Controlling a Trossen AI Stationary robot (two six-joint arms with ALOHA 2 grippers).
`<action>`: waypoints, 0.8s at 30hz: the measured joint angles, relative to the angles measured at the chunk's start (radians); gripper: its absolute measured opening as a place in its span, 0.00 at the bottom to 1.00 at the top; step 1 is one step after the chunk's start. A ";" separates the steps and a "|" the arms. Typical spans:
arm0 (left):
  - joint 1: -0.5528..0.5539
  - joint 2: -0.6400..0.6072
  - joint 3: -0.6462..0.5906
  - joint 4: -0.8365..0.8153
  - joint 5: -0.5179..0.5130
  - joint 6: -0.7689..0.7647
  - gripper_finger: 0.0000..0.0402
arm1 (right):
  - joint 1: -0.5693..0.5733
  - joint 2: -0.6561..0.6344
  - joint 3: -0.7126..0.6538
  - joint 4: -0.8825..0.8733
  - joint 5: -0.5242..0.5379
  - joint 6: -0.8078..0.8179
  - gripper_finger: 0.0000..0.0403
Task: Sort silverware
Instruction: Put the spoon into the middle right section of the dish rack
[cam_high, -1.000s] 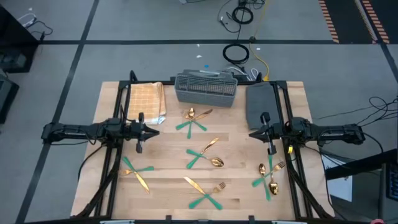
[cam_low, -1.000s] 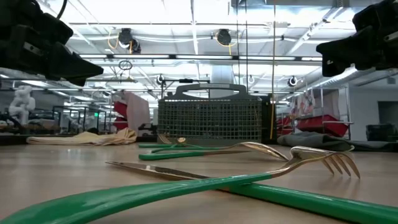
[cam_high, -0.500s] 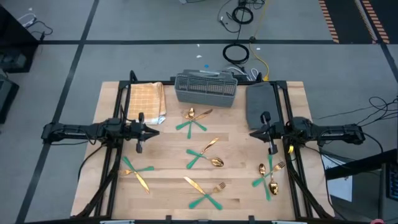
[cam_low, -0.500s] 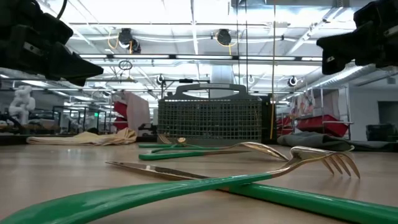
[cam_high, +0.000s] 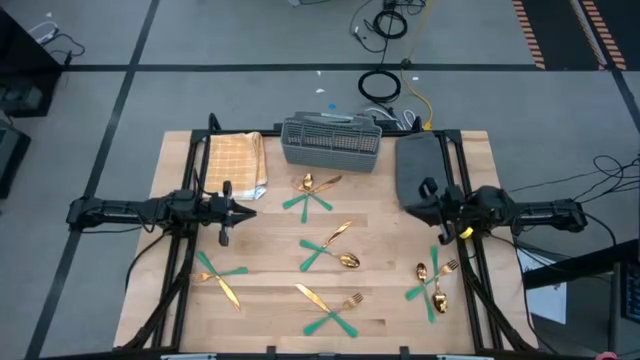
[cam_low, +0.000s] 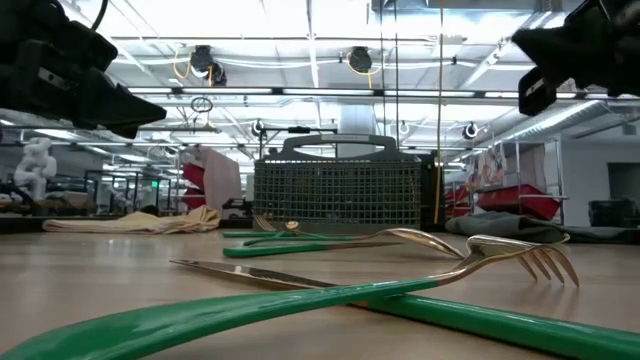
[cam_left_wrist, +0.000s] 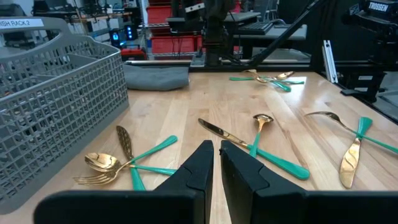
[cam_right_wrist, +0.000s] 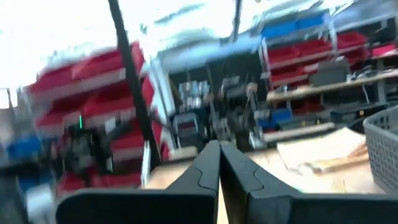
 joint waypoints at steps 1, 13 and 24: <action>0.000 0.000 0.000 0.000 0.000 0.000 0.10 | 0.000 -0.001 0.000 0.031 0.019 0.025 0.00; 0.001 0.000 0.000 0.008 -0.069 0.354 0.10 | 0.000 0.000 0.000 0.172 0.249 0.093 0.00; 0.001 0.000 0.000 0.045 -0.115 0.551 0.10 | 0.001 0.000 0.000 0.180 0.374 0.168 0.00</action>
